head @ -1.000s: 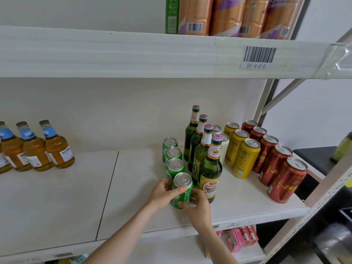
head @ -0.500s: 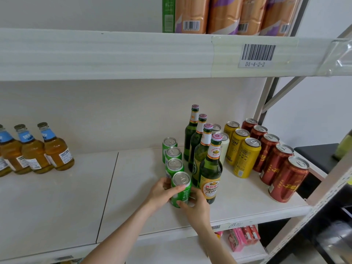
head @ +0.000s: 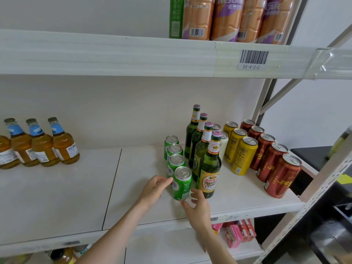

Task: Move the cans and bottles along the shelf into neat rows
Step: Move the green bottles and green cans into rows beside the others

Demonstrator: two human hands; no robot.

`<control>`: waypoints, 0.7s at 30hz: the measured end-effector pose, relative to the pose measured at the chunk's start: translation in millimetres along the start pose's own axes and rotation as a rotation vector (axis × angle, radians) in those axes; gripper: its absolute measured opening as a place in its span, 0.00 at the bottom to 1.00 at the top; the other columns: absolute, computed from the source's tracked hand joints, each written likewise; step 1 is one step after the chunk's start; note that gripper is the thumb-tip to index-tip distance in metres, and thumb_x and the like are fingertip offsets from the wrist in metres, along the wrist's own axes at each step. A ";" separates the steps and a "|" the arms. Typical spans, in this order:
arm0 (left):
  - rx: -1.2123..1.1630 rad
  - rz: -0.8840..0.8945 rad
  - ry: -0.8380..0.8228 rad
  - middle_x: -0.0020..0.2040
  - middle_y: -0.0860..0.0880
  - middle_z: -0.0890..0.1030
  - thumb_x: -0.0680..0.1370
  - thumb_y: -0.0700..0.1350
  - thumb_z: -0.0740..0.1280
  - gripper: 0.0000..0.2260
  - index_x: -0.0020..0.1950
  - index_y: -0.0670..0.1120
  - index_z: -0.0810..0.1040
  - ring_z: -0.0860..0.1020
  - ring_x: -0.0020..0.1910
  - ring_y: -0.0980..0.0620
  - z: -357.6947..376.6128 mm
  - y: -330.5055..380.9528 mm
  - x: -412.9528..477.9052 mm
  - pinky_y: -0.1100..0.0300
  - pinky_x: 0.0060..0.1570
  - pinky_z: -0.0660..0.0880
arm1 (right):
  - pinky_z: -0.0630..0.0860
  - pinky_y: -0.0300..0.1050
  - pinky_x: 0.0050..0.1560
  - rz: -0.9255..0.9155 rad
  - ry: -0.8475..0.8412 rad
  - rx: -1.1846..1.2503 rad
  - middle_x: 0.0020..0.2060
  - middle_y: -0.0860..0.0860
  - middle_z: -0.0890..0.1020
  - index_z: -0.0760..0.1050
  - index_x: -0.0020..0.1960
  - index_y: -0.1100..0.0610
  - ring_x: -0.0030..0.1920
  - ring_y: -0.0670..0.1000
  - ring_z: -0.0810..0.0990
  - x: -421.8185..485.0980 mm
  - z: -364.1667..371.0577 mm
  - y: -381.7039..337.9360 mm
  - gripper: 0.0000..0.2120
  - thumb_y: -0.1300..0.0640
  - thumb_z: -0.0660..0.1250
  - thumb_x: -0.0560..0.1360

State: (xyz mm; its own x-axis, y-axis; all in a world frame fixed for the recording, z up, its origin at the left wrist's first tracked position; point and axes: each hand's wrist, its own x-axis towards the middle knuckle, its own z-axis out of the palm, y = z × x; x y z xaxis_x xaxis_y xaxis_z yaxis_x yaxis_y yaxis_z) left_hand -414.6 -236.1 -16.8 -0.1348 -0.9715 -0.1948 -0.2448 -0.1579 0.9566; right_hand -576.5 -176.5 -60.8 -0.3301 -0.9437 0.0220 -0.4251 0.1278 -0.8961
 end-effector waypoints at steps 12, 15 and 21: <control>0.872 0.404 0.322 0.67 0.49 0.74 0.79 0.55 0.64 0.21 0.68 0.45 0.72 0.70 0.67 0.47 -97.0 -52.9 -68.7 0.56 0.64 0.70 | 0.66 0.54 0.66 -0.243 0.083 -0.490 0.73 0.53 0.66 0.60 0.76 0.56 0.70 0.57 0.66 -51.3 45.9 -29.2 0.32 0.47 0.65 0.76; 0.992 0.448 0.363 0.64 0.45 0.78 0.77 0.52 0.68 0.20 0.65 0.42 0.76 0.75 0.63 0.44 -118.2 -63.2 -82.7 0.52 0.62 0.73 | 0.65 0.55 0.66 -0.291 0.076 -0.547 0.73 0.54 0.67 0.62 0.75 0.55 0.70 0.57 0.66 -61.0 62.9 -37.1 0.31 0.46 0.65 0.76; 1.161 0.365 0.344 0.72 0.47 0.71 0.80 0.59 0.60 0.24 0.71 0.47 0.70 0.68 0.71 0.45 -168.2 -84.4 -99.9 0.49 0.70 0.66 | 0.60 0.54 0.70 -0.331 0.022 -0.617 0.76 0.52 0.62 0.59 0.76 0.51 0.75 0.55 0.60 -81.9 102.0 -51.0 0.31 0.44 0.62 0.77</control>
State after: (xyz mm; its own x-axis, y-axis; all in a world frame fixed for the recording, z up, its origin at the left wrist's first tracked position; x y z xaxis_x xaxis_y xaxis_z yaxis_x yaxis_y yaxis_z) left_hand -218.9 -155.4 -41.6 -0.1587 -0.9491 0.2722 -0.9659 0.2064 0.1564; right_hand -441.8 -136.8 -62.1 -0.1147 -0.9574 0.2652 -0.9050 -0.0094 -0.4253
